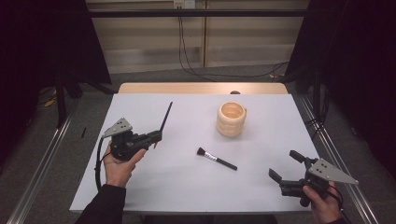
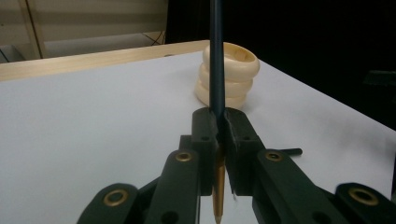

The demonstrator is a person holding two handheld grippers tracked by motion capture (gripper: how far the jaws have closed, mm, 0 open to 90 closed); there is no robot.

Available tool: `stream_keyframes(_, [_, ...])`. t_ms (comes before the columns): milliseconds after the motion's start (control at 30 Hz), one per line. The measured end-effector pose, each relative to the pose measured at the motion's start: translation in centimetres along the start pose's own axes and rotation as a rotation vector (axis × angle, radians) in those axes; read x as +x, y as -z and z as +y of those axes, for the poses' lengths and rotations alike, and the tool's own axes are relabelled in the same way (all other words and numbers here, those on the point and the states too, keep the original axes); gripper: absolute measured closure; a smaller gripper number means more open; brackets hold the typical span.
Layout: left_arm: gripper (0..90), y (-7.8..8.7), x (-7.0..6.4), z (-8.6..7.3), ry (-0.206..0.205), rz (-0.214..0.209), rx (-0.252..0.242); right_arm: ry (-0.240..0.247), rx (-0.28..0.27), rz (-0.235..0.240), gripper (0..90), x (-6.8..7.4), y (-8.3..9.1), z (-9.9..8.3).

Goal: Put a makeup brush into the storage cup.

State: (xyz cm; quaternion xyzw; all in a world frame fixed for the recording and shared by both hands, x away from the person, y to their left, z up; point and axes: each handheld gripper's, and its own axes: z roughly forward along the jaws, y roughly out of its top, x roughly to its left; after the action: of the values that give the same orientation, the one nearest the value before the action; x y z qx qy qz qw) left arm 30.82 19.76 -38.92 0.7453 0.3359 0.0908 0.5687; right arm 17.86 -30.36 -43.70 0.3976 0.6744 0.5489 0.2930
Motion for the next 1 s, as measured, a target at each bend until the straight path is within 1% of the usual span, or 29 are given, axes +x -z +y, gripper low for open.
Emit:
stream_keyframes(33, [83.5, 0.0, -0.2, 0.0, -0.008, -0.006, 0.003, -0.001, -0.004, 0.000, 0.0, 0.0, 0.0, 0.0])
stream_keyframes(67, [83.4, -0.1, -0.4, 0.1, -0.007, 0.004, 0.006, -0.006, -0.006, 0.004, 0.0, 0.0, 0.0, 0.0])
stream_keyframes(100, [83.5, -0.2, -0.4, 0.1, -0.009, -0.023, -0.001, -0.006, -0.006, 0.009, 0.0, 0.1, 0.0, 0.0])
stream_keyframes(133, [83.4, -0.4, -0.7, 0.1, -0.014, -0.035, 0.002, -0.004, -0.010, 0.010, 0.0, 0.0, 0.0, 0.0])
stream_keyframes(233, [83.4, -0.7, -1.1, 0.3, -0.032, -0.051, 0.010, -0.008, -0.019, 0.023, 0.0, 0.1, 0.0, 0.1])
stream_keyframes(267, [83.4, -0.7, -1.3, 0.3, -0.033, -0.048, 0.011, -0.010, -0.025, 0.025, 0.0, 0.1, 0.0, 0.1])
stream_keyframes(367, [83.4, -1.0, -1.8, 0.4, -0.043, -0.069, 0.019, -0.006, -0.029, 0.033, 0.0, 0.1, 0.0, 0.1])
stream_keyframes(400, [83.4, -1.1, -2.0, 0.5, -0.041, -0.074, 0.015, -0.007, -0.029, 0.036, 0.0, 0.1, -0.1, 0.1])
stream_keyframes(433, [83.4, -1.2, -2.1, 0.5, -0.050, -0.079, 0.023, -0.006, -0.035, 0.030, 0.0, 0.1, -0.1, 0.1])
stream_keyframes(467, [83.5, -1.3, -2.2, 0.5, -0.044, -0.081, 0.022, -0.006, -0.038, 0.026, 0.0, 0.1, -0.2, 0.1])
stream_keyframes(567, [83.4, -1.6, -2.5, 0.5, -0.057, -0.099, 0.034, -0.014, -0.031, 0.042, 0.0, 0.1, -0.2, 0.1])
stream_keyframes(600, [83.5, -1.7, -2.7, 0.5, -0.054, -0.096, 0.036, -0.015, -0.027, 0.038, 0.0, 0.2, -0.2, 0.1])
stream_keyframes(633, [83.4, -1.8, -2.9, 0.5, -0.054, -0.106, 0.039, -0.017, -0.022, 0.043, 0.0, 0.2, -0.2, 0.1])
stream_keyframes(667, [83.4, -1.8, -2.9, 0.6, -0.058, -0.110, 0.042, -0.004, -0.018, 0.045, 0.0, 0.2, -0.2, 0.1])
stream_keyframes(767, [83.4, -2.1, -3.4, 0.7, -0.069, -0.113, 0.058, -0.010, -0.024, 0.049, 0.0, 0.3, -0.2, 0.1])
stream_keyframes(833, [83.5, -2.5, -3.8, 0.6, -0.080, -0.128, 0.075, -0.011, -0.019, 0.061, 0.0, 0.2, -0.2, 0.1])
stream_keyframes(867, [83.4, -2.6, -4.0, 0.6, -0.078, -0.125, 0.079, -0.010, -0.017, 0.060, 0.0, 0.2, -0.2, 0.1])
stream_keyframes(900, [83.4, -2.8, -4.1, 0.5, -0.084, -0.141, 0.081, -0.007, -0.019, 0.063, 0.0, 0.2, -0.2, 0.1])
stream_keyframes(933, [83.4, -3.0, -4.4, 0.6, -0.095, -0.135, 0.090, -0.014, -0.016, 0.062, 0.0, 0.2, -0.3, 0.1])
stream_keyframes(967, [83.4, -3.1, -4.5, 0.6, -0.093, -0.145, 0.093, -0.021, -0.010, 0.072, 0.0, 0.2, -0.3, 0.1])
stream_keyframes(1000, [83.4, -3.2, -4.7, 0.6, -0.097, -0.154, 0.096, -0.022, -0.012, 0.072, 0.0, 0.2, -0.3, 0.1])
